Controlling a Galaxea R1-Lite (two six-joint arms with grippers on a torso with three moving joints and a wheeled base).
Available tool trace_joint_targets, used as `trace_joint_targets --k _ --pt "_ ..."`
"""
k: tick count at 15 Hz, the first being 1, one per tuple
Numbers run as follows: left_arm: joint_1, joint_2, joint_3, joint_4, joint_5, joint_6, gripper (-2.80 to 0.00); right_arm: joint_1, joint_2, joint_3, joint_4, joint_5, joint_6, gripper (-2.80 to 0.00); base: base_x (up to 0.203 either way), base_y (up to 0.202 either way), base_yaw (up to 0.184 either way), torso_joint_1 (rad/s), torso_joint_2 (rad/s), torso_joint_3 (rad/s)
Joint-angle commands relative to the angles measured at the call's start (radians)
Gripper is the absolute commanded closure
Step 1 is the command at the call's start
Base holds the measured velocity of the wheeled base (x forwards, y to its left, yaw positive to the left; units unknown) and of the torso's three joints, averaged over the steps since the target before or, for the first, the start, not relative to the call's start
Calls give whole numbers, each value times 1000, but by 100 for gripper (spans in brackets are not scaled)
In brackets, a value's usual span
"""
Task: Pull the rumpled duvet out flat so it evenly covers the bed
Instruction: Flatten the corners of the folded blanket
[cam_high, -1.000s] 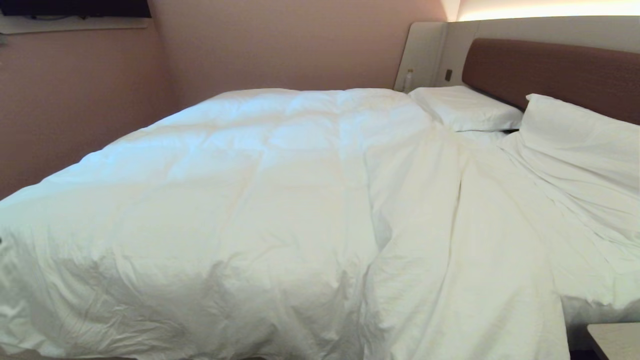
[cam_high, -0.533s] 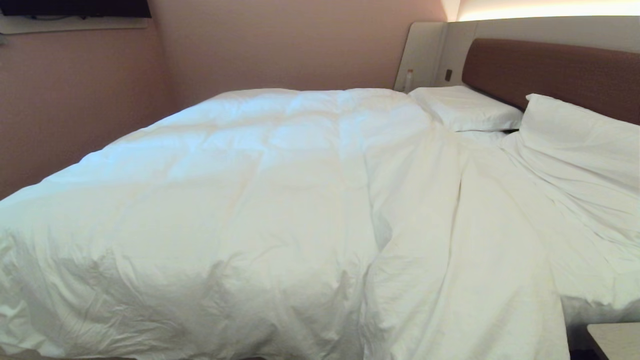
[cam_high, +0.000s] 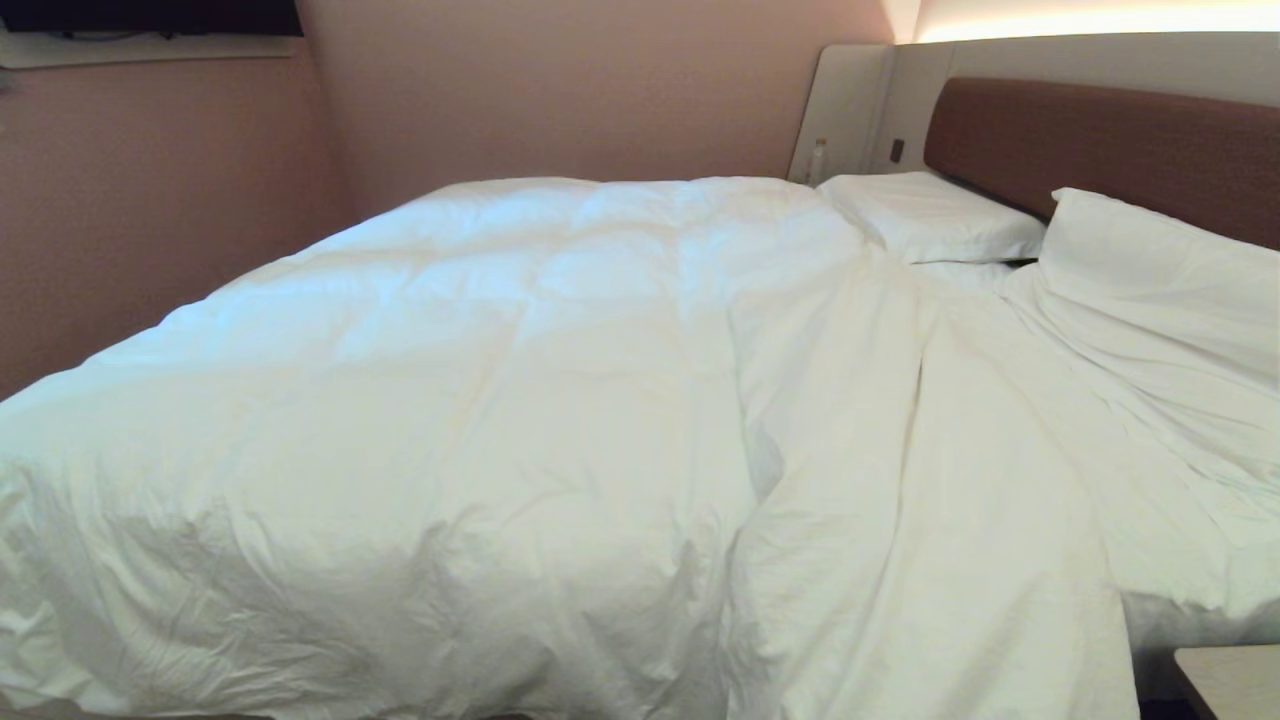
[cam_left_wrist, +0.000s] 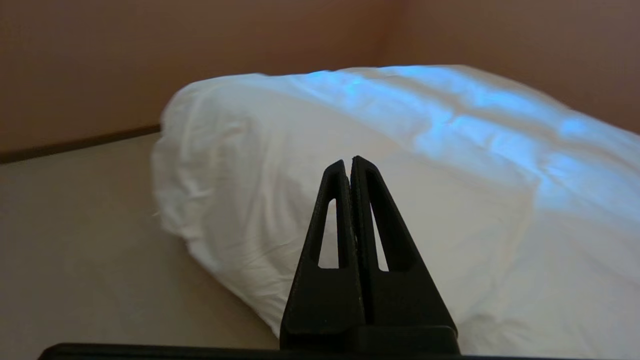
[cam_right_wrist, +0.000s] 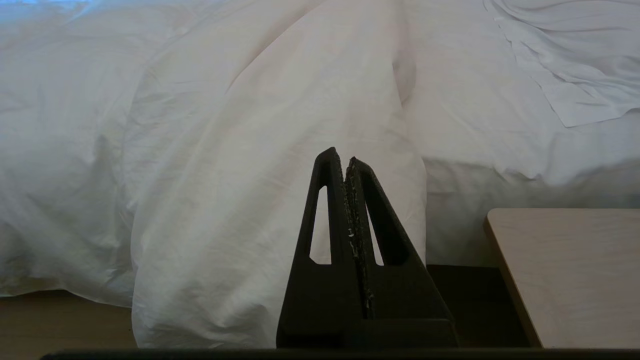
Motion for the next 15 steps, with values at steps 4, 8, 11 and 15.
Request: trace_joint_targets --k 4,8,11,15 --pt "61 -238 165 -189 -306 192 0 0 0 0 0 0 0 0 0 0 0 0 0 0" --pt "70 -289 215 -130 -512 229 0 1 0 0 0 0 1 0 0 0 0 0 0 0" --pt "70 -329 301 57 -712 224 0 1 0 0 0 0 0 0 0 0 0 0 0 0" --pt "70 -330 366 82 -722 221 0 0 0 0 -2 0 -4 0 0 0 0 0 0 0"
